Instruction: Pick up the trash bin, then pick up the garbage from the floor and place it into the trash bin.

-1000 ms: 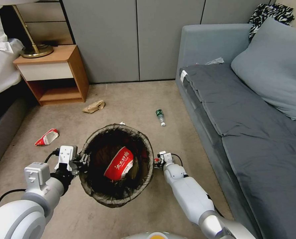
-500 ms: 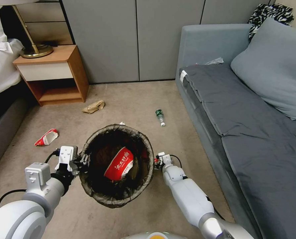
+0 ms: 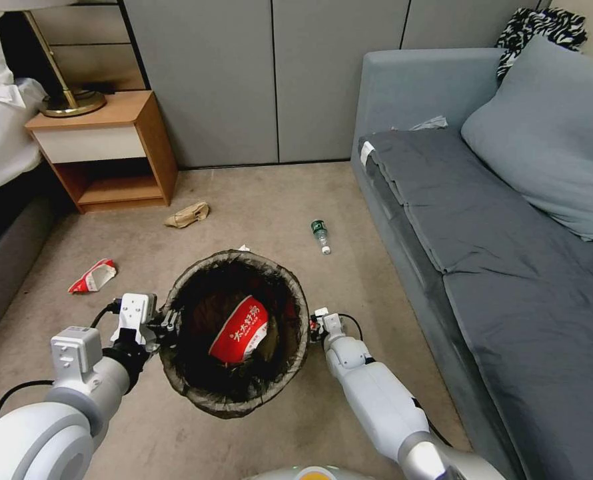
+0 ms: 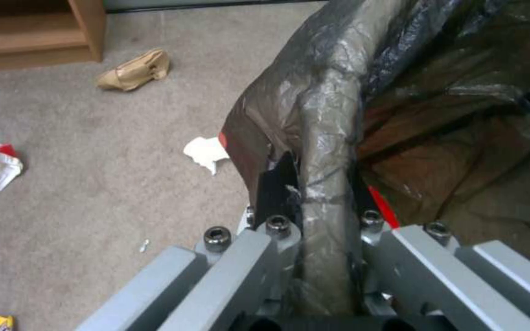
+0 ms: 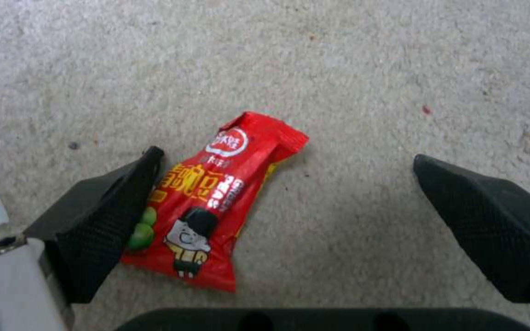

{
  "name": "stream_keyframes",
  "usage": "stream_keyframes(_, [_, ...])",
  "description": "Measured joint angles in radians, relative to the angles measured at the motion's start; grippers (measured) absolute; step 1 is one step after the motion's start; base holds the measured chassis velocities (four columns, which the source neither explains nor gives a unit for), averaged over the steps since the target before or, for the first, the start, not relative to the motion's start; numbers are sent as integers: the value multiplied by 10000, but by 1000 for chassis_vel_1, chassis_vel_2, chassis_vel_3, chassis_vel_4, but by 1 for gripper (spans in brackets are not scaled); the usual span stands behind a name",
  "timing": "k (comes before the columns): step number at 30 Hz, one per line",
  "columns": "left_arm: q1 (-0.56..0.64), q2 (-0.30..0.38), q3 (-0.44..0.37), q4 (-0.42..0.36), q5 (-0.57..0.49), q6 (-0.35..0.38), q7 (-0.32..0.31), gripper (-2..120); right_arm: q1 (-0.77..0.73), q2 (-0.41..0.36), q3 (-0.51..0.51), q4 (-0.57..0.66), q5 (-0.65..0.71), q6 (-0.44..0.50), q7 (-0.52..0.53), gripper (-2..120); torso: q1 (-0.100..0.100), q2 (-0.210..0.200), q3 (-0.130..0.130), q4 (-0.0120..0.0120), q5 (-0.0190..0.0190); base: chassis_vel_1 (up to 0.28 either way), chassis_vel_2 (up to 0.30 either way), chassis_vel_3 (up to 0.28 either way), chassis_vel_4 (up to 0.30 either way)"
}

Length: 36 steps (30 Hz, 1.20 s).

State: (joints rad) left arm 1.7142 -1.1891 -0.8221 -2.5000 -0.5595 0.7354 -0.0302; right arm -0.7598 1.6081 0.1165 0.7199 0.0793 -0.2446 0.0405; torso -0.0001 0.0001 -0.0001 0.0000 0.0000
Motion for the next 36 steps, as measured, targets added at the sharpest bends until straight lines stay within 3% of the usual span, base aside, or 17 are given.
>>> stream_keyframes(6, [-15,-12,12,0,3,0,1,1,-22,1,0,-21,-80,51,-15,99,0,0,0,0,0,0,0,0,0])
stream_keyframes(15, [-45,-17,20,0,6,0,6,1,-38,22,-10,-21,-166,84,-45,82,0,1,-1,5,5,0,0,0,0])
stream_keyframes(17, [-53,-16,20,0,7,0,6,1,-45,22,-9,-14,-183,88,-50,73,-1,1,-1,5,3,0,0,0,0])
stream_keyframes(23, [-87,-5,24,0,5,0,13,1,-72,25,-12,13,-256,124,-70,63,-1,2,0,4,5,0,0,0,0])
stream_keyframes(36, [-204,38,44,0,-5,0,87,1,-136,16,16,80,-453,234,-90,27,-1,0,1,7,6,0,0,0,0])
